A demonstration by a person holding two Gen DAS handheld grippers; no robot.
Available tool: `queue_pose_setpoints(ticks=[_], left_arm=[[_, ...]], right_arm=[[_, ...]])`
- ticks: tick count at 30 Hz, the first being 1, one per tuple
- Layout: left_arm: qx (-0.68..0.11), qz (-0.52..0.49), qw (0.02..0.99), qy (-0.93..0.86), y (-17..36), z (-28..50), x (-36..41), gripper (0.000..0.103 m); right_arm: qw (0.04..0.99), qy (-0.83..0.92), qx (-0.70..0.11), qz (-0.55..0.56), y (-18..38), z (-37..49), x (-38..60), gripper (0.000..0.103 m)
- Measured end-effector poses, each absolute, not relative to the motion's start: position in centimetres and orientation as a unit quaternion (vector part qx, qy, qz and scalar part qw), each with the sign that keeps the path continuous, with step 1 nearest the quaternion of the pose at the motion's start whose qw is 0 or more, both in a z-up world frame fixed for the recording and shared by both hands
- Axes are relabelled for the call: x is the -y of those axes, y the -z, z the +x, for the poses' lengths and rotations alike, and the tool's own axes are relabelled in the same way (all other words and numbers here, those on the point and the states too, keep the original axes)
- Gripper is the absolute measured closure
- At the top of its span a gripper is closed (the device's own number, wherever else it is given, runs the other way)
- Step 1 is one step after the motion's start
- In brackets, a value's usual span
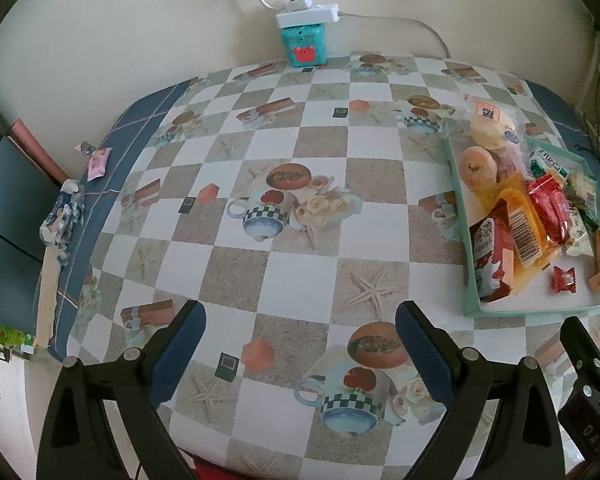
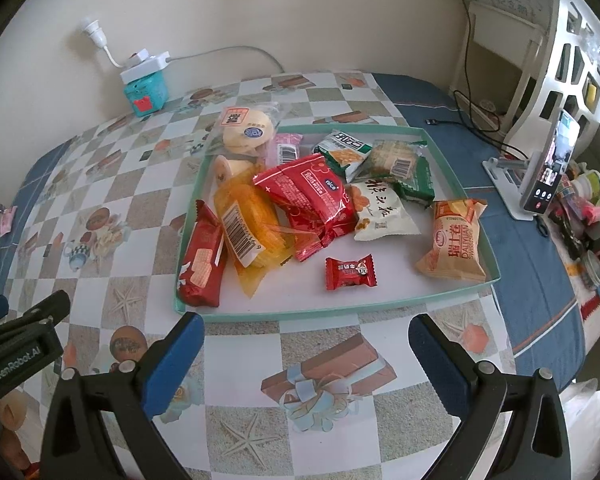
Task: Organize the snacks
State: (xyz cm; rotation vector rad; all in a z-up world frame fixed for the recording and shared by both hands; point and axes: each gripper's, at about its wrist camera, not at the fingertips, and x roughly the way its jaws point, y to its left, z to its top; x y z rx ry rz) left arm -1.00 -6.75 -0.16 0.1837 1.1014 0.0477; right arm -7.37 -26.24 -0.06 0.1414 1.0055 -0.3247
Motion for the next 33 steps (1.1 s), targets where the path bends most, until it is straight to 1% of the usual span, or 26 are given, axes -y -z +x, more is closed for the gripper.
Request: queue_pose_setpoints(ticks=[33], left_arm=[[-0.526,0.088,0.845,-0.027,0.06,-0.94,6.47,0.007]], right_arm=[[0.864,0.155,-0.475,0.055,-0.24,-7.33,25.95,0.000]])
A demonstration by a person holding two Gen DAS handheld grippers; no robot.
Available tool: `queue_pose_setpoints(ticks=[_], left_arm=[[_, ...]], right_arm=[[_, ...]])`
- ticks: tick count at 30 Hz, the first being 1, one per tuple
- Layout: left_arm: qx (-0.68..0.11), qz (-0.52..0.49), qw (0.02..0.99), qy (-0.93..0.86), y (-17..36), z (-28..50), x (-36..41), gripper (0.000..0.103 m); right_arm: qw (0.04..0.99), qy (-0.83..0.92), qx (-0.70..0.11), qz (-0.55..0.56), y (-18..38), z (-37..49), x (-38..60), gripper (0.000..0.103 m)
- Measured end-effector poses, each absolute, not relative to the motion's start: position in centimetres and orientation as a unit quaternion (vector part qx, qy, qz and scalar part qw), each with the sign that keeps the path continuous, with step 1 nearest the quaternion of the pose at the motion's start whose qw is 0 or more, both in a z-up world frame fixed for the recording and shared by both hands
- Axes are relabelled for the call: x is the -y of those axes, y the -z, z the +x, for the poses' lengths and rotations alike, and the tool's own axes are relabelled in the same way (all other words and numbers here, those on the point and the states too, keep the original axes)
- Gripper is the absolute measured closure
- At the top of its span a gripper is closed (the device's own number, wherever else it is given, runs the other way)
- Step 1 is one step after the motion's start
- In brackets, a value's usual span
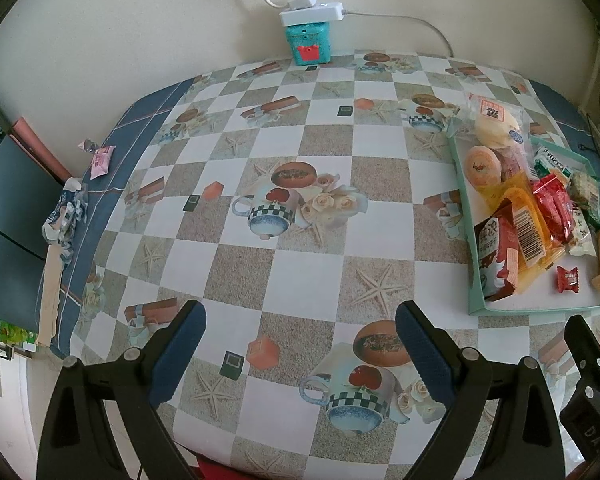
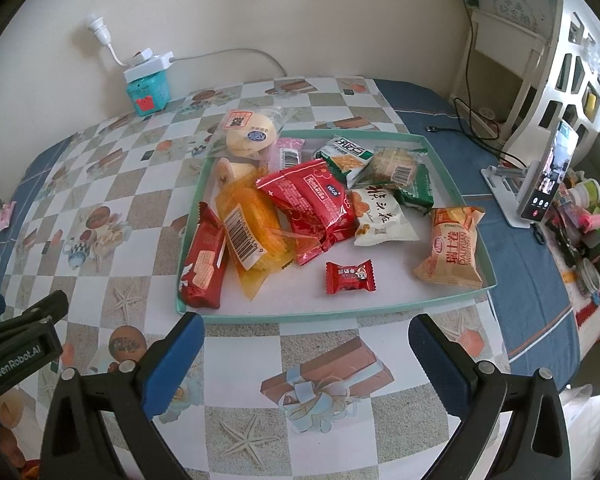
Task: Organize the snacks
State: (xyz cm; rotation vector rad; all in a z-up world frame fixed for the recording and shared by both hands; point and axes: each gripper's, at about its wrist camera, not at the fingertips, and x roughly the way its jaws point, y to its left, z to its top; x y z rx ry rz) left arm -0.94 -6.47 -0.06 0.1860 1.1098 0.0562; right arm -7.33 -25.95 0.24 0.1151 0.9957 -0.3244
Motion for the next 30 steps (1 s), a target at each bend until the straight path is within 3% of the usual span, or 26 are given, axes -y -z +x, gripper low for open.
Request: queue_pose_setpoints(ticks=[30], left_arm=[[-0.522,0.091,0.848,-0.027,-0.29,-0.90,6.76,0.007]], right_arm=[[0.864,0.154,-0.476,0.052,-0.15,-7.24,25.74,0.000]])
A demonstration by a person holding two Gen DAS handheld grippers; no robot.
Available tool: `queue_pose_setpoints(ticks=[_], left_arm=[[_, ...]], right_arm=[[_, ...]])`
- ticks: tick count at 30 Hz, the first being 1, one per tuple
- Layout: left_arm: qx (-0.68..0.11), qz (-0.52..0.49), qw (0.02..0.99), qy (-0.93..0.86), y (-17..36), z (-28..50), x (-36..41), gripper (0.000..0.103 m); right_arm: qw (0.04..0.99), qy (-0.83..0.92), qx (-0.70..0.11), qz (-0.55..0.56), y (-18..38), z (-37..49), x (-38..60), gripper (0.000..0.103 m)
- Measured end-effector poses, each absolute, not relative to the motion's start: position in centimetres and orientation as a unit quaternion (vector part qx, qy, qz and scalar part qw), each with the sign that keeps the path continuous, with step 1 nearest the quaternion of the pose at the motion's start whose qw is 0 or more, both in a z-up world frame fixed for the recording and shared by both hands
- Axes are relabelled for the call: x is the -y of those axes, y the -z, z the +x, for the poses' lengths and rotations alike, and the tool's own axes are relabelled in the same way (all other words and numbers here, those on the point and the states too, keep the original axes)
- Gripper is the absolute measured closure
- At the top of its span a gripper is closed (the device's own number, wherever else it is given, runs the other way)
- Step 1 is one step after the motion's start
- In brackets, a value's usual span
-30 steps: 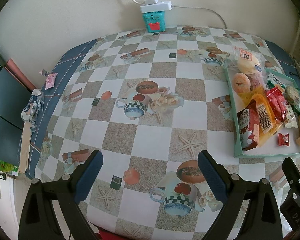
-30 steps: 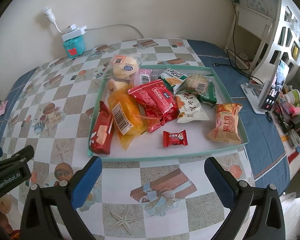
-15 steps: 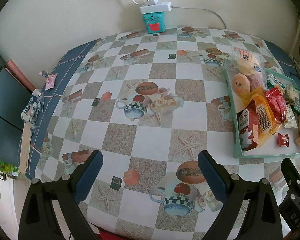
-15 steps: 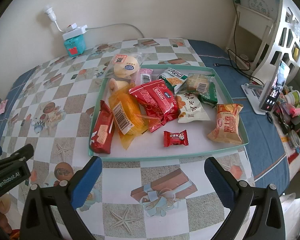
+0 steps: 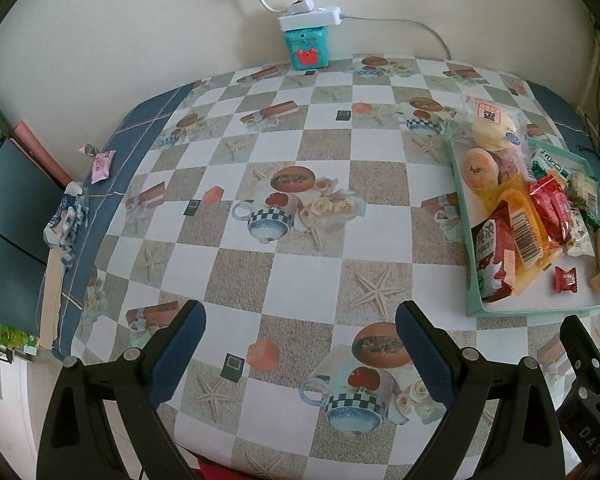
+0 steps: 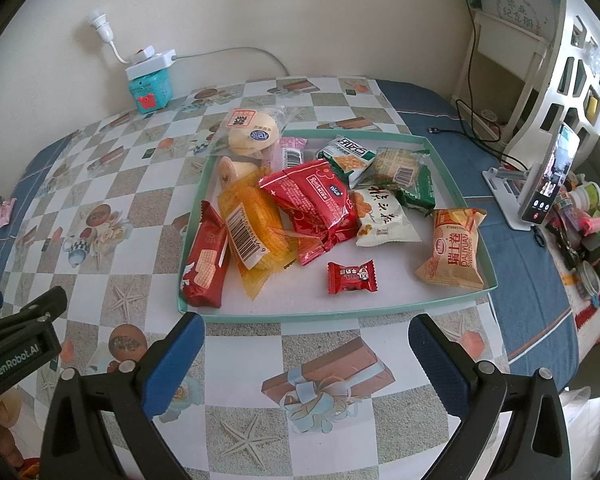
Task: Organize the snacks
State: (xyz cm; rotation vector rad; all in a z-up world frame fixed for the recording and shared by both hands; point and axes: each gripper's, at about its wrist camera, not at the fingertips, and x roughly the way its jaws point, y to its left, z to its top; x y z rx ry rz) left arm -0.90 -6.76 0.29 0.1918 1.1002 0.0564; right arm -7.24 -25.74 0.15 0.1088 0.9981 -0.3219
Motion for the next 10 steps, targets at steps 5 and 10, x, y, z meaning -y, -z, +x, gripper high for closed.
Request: queue_pose_setpoints(ticks=[5,10], left_arm=[[-0.518,0.091,0.850,-0.029,-0.44,-0.95,6.87,0.007],[-0.515,0.091,0.852,-0.022,-0.34,-1.35,6.82,0.007]], right_arm=[[0.864,0.154,-0.476,0.052,-0.18,-7.23,25.70,0.000],[0.864,0.153,-0.476,0.050,-0.13,-7.17,25.62,0.000]])
